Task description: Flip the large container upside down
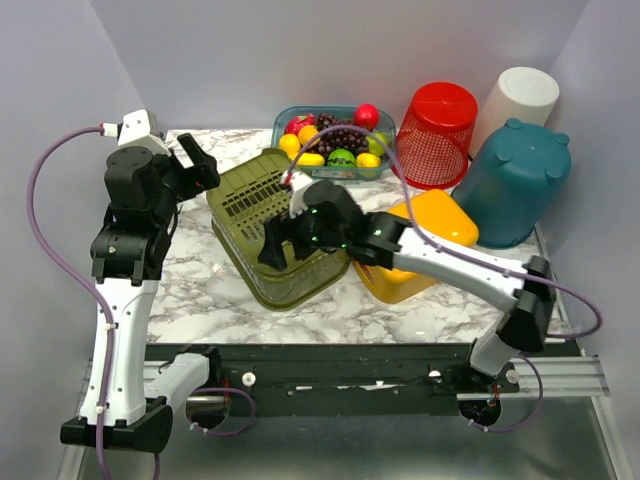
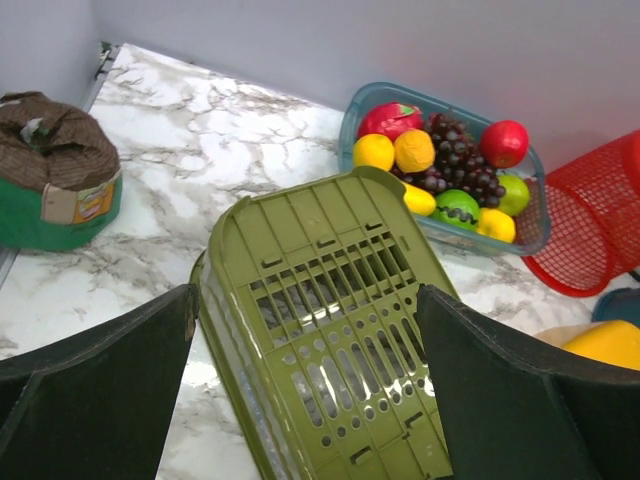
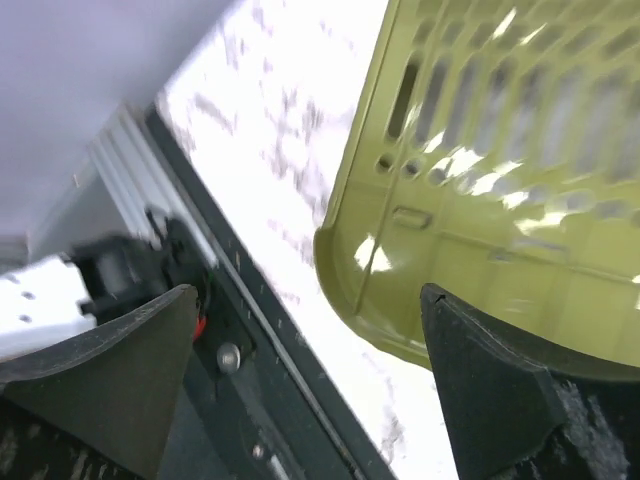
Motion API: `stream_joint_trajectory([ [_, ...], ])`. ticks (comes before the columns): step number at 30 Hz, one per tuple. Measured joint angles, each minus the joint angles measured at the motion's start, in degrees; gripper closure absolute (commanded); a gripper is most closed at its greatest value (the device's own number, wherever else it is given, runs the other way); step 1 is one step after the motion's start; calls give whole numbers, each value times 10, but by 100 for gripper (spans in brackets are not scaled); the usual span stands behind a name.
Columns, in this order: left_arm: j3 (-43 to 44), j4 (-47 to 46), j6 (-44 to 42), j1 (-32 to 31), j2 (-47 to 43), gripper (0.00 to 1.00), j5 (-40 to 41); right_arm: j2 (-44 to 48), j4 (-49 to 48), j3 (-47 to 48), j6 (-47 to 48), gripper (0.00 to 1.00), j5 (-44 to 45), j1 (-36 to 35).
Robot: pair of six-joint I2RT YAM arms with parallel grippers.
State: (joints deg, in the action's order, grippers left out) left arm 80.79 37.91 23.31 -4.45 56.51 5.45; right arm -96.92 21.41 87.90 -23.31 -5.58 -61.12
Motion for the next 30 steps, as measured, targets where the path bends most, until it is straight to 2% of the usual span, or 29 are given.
stream_joint_trajectory([
  [5,13,-1,1,0,7,1,-28,115,-17,-18,9,0,38,35],
  [9,17,5,1,0,30,1,-50,173,-23,-41,12,0,69,74],
  [14,14,14,1,0,40,1,-66,252,-16,-143,12,0,103,161],
  [17,3,8,-2,0,30,1,-69,298,-17,-200,21,0,129,188],
  [24,-1,2,-3,0,26,1,-77,373,-29,-260,37,0,160,227],
  [30,-10,-10,-2,0,23,1,-80,407,-44,-265,54,0,182,253],
])
